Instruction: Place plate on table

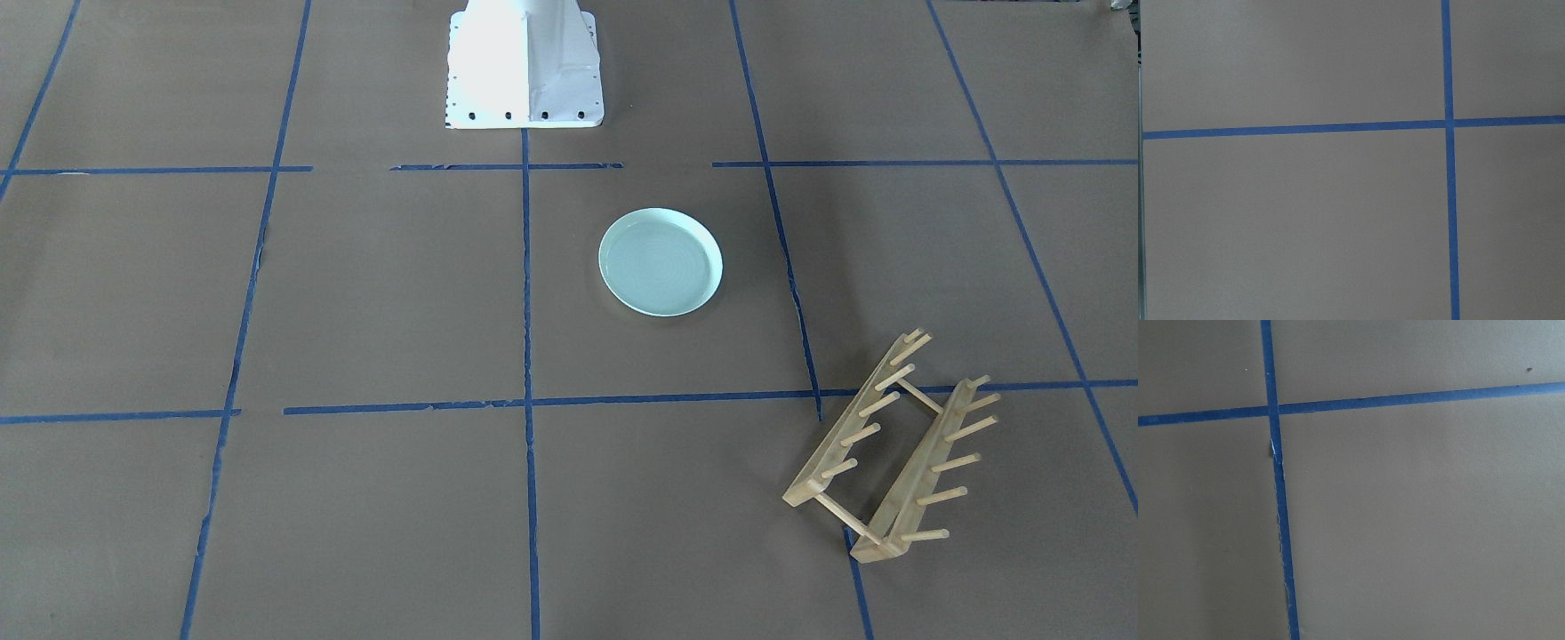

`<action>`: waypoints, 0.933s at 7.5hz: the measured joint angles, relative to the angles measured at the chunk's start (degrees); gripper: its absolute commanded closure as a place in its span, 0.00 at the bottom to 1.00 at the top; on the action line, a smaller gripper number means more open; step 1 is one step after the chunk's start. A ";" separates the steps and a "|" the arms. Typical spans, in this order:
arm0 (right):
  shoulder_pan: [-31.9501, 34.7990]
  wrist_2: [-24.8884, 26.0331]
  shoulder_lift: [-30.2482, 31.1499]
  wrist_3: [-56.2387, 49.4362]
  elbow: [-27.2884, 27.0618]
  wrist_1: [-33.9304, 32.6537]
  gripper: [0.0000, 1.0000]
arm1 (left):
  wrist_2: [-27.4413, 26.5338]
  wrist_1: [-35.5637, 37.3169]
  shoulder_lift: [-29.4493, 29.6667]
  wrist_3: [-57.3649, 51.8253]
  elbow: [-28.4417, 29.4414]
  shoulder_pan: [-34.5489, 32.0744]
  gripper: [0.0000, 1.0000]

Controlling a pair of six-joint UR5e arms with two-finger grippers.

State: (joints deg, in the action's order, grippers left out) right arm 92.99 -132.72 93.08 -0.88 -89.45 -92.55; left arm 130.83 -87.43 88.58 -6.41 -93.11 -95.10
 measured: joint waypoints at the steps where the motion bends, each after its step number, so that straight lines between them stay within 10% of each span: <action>1: 0.00 0.00 0.00 0.00 0.03 0.00 0.00 | -0.02 0.04 -0.02 -0.13 0.09 0.01 0.00; 7: 0.00 0.00 0.00 0.00 0.04 0.00 0.00 | -0.06 -0.60 -0.02 -0.33 -0.15 0.08 0.00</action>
State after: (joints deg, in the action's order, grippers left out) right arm 92.99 -132.71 93.08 -0.88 -89.41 -92.55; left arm 130.77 -88.03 88.55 -6.74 -93.26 -95.01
